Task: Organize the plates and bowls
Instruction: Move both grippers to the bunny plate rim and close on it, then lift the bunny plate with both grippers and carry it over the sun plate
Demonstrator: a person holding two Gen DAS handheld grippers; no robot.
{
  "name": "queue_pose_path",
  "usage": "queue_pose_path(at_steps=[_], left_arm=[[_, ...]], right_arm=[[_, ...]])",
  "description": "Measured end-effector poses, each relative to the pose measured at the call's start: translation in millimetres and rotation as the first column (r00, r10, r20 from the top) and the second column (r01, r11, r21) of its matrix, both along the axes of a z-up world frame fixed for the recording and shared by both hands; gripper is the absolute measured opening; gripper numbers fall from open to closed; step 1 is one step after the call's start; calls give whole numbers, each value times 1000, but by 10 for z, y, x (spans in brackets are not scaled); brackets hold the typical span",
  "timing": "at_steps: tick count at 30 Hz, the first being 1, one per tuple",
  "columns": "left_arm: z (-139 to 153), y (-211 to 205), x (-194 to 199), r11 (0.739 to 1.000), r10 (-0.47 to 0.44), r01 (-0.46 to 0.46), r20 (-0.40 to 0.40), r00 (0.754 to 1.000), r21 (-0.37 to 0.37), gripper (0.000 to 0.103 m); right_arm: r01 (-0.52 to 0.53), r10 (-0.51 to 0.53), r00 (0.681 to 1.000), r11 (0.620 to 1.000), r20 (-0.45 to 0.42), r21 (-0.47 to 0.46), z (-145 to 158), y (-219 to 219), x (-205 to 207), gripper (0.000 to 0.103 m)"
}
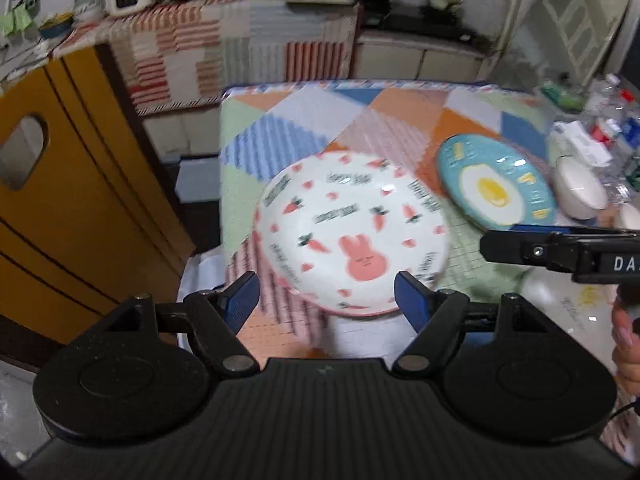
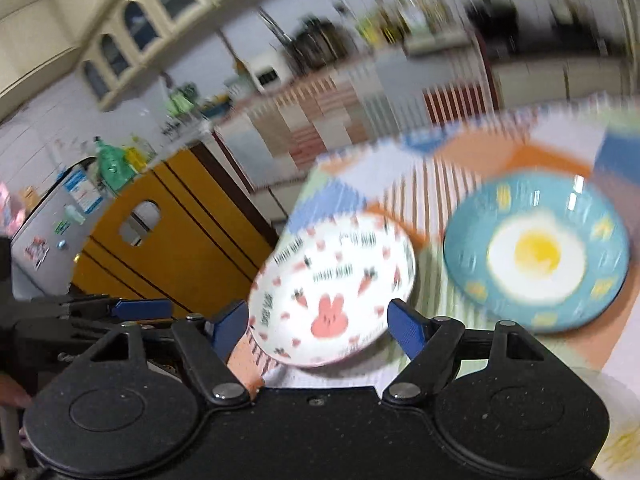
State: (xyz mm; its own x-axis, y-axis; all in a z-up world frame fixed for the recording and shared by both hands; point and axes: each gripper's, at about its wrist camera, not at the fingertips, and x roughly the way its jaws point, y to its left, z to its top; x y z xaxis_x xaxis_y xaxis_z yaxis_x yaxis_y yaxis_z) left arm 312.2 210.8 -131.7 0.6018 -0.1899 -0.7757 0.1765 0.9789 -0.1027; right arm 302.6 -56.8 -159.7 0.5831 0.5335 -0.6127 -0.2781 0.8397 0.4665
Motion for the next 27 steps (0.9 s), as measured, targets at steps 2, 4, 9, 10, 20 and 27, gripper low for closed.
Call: queue_pose_path(at_steps=[2, 4, 9, 10, 20, 27], left_arm=[[-117, 62, 103, 1000, -18, 18, -14, 1000, -4, 72], [-226, 140, 223, 1000, -21, 21, -39, 999, -13, 72], [-526, 278, 450, 999, -13, 10, -92, 996, -32, 71], [-576, 303, 472, 999, -9, 6, -93, 996, -37, 70], [-870, 364, 760, 993, 84, -91, -92, 992, -79, 39], [-947, 339, 882, 986, 56, -77, -143, 988, -150, 21]], right_arm=[[25, -24, 998, 1000, -60, 15, -154, 46, 82, 76], [48, -44, 994, 998, -98, 32, -278, 77, 164, 76], [117, -119, 984, 993, -134, -25, -536, 126, 325, 74], [129, -131, 981, 991, -147, -18, -587, 123, 343, 72], [195, -197, 973, 980, -117, -30, -820, 164, 443, 40], [196, -196, 975, 981, -105, -16, -880, 173, 508, 17]])
